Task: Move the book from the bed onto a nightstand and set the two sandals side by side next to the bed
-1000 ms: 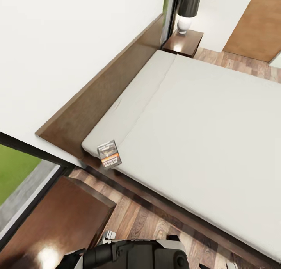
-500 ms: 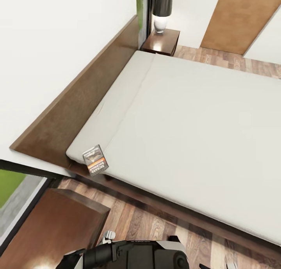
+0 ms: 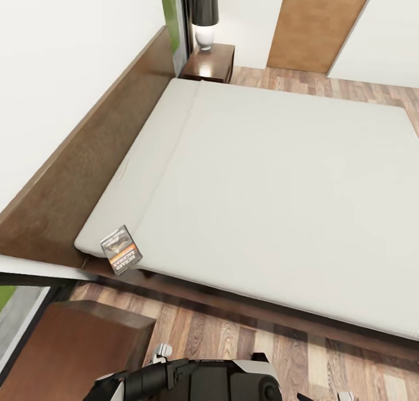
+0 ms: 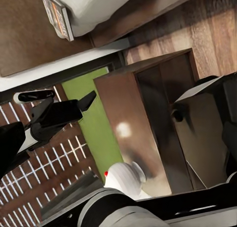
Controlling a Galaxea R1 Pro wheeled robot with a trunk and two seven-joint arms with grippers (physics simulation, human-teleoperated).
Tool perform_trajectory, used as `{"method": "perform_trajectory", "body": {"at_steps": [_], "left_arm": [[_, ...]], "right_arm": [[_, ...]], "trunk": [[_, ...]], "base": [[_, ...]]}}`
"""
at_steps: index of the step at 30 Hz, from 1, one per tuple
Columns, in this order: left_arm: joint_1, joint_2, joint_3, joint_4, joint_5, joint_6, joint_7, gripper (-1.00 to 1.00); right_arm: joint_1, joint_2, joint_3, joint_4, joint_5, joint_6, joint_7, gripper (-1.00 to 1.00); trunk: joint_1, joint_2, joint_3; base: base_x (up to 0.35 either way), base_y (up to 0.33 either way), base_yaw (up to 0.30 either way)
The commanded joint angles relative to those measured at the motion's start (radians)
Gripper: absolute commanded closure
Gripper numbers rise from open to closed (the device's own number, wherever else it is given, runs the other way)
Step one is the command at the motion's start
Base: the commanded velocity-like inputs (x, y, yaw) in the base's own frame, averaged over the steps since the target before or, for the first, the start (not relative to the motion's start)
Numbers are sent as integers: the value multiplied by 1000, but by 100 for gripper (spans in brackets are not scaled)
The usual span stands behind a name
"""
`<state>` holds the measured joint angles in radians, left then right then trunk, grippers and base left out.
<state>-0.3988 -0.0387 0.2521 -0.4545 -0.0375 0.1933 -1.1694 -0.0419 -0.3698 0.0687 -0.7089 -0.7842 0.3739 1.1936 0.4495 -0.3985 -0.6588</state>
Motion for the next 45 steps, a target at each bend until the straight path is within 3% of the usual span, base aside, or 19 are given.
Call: {"method": "perform_trajectory", "body": {"at_steps": [1,24,38,45], "left_arm": [[0,-1,7,-1,-4,11,-6,-100],[0,-1,8,-1,-4,10,-6,-100],[0,2,11,-1,-1,11,-6,-100],[0,33,26,-1,19,13,-7,-100]], "right_arm": [[-1,-1,5,0,-10,10,0,-100],[0,0,6,0,-10,8,0,-100],[-1,3,6,1,-10,5,-8,-100],[-1,3,6,2,-9,4,-11,-100]], "trunk": [[1,-1,-1],[1,-1,7],[1,-1,7],[1,-1,7]], "base": [[0,0,-280],[0,0,-269],[0,0,-39],[0,0,0]]}}
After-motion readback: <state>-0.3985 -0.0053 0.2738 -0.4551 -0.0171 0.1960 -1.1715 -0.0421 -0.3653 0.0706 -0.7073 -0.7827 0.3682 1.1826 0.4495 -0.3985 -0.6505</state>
